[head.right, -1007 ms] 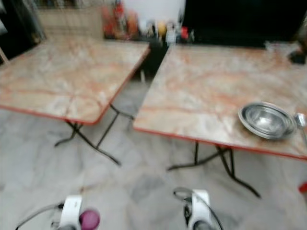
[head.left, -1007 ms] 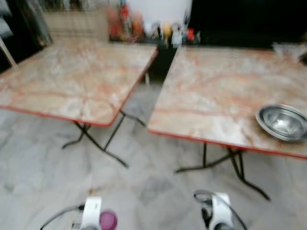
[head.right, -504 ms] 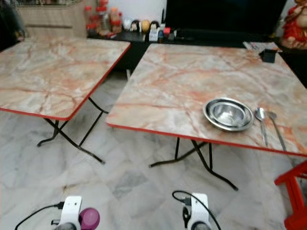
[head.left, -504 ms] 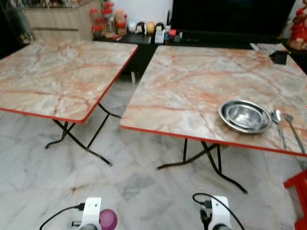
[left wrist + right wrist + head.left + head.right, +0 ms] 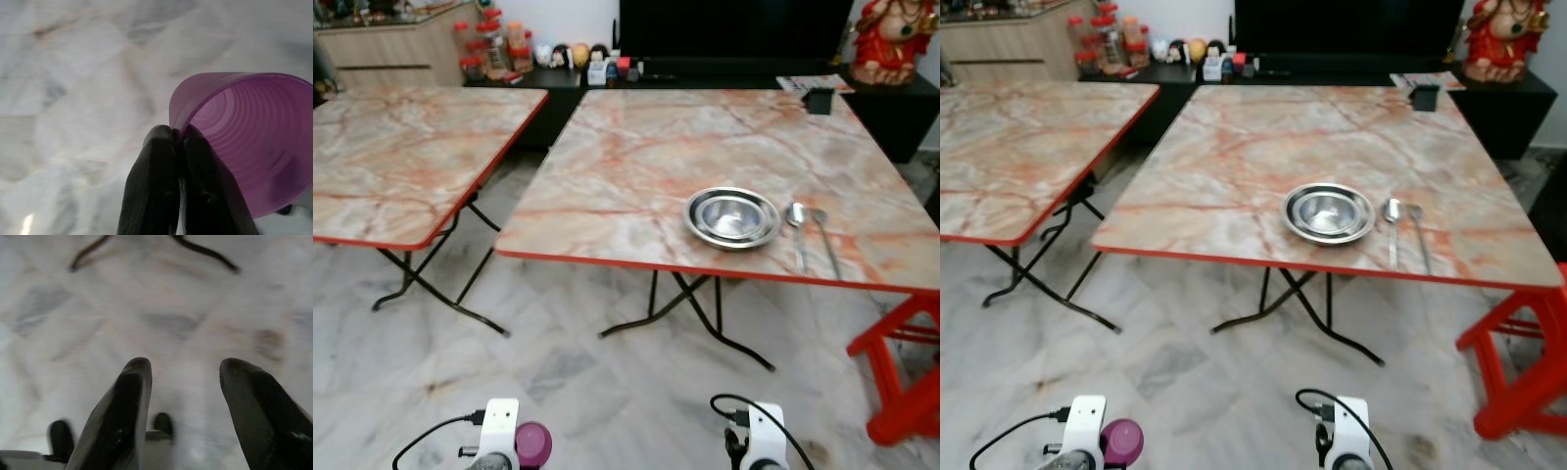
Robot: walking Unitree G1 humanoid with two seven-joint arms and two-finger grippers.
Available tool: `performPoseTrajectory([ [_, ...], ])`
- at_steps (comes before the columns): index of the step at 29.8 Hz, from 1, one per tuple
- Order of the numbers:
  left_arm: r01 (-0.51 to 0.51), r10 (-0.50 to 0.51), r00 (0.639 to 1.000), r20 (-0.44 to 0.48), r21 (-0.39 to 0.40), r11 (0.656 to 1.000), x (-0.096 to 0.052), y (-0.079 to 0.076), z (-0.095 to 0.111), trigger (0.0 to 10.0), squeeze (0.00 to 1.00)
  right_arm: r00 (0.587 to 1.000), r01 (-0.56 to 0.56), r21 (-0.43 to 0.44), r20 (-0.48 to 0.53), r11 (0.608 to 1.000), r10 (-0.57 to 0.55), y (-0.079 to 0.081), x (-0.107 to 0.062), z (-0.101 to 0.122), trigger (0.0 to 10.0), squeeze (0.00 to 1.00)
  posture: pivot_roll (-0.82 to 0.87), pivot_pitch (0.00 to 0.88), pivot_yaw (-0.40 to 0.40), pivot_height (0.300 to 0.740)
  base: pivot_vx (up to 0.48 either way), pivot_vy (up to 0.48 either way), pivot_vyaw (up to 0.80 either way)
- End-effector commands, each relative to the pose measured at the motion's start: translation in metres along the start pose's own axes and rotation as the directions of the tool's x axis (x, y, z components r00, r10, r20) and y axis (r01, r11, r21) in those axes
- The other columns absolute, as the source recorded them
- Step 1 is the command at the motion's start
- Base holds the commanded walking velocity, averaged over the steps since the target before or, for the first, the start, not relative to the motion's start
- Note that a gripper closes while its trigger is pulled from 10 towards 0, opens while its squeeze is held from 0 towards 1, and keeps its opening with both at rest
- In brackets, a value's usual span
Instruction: Setting the table
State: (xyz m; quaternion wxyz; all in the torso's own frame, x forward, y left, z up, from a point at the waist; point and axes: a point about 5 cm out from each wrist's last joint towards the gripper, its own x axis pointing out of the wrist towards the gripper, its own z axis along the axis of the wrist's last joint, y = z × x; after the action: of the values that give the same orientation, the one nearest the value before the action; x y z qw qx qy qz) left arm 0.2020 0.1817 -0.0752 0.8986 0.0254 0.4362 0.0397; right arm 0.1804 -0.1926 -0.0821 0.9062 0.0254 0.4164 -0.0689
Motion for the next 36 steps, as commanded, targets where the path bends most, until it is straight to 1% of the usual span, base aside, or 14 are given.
performPoseTrajectory([
  [1,-0.020,0.020,1.000,-0.002,0.006,1.000,-0.0001,0.0094,-0.0002,10.0,0.00,1.000,-0.010,0.000,0.016,1.000,0.010,0.0051,0.0014,0.0049,10.0,0.00,-0.08,0.000,0.036,0.740,0.000,0.000,0.00],
  [5,-0.018,0.018,1.000,-0.007,0.014,1.000,-0.0004,0.0086,-0.0021,10.0,0.00,1.000,-0.012,-0.003,0.020,1.000,0.012,0.0048,0.0017,0.0064,10.0,0.00,-0.08,0.000,0.031,0.740,0.000,0.000,0.00],
  [11,-0.037,0.037,0.999,-0.005,-0.003,0.999,-0.0016,0.0134,-0.0060,10.0,0.00,1.000,-0.013,-0.015,0.020,1.000,0.013,0.0031,0.0017,0.0066,10.0,0.00,-0.07,0.000,0.024,0.740,0.000,0.000,0.00],
  [15,-0.046,0.047,0.999,0.013,-0.032,0.998,-0.0023,0.0165,-0.0066,10.0,0.00,1.000,-0.014,-0.018,0.019,1.000,0.014,0.0030,0.0017,0.0067,10.0,0.00,-0.07,0.000,0.025,0.740,0.000,0.000,0.00],
  [20,-0.050,0.051,0.998,0.029,-0.044,0.998,-0.0025,0.0182,-0.0054,10.0,0.00,1.000,-0.024,-0.021,0.020,0.999,0.024,0.0063,0.0019,0.0070,10.0,0.00,-0.06,0.000,0.023,0.740,0.000,0.000,0.00],
  [23,-0.046,0.047,0.999,0.022,-0.043,0.998,-0.0026,0.0183,-0.0063,10.0,0.00,0.999,-0.030,-0.023,0.023,0.999,0.030,0.0090,0.0022,0.0079,10.0,0.00,-0.07,0.000,0.026,0.740,0.000,0.000,0.00],
  [29,-0.038,0.038,0.999,0.020,-0.019,0.999,-0.0017,0.0153,-0.0037,10.0,0.00,1.000,-0.020,-0.012,0.020,1.000,0.020,0.0065,0.0021,0.0075,10.0,0.00,-0.07,0.000,0.028,0.740,0.000,0.000,0.00],
  [34,-0.036,0.036,0.999,0.021,-0.011,0.999,-0.0012,0.0136,-0.0019,10.0,0.00,1.000,-0.016,-0.008,0.004,1.000,0.016,0.0053,0.0015,0.0042,10.0,0.00,-0.07,0.000,0.027,0.740,0.364,0.000,-0.70],
  [36,-0.035,0.036,0.999,0.022,-0.012,0.999,-0.0012,0.0134,-0.0017,10.0,0.00,1.000,-0.020,-0.020,0.008,1.000,0.020,0.0057,0.0013,0.0041,10.0,0.00,-0.07,0.000,0.027,0.740,0.390,0.000,0.00],
])
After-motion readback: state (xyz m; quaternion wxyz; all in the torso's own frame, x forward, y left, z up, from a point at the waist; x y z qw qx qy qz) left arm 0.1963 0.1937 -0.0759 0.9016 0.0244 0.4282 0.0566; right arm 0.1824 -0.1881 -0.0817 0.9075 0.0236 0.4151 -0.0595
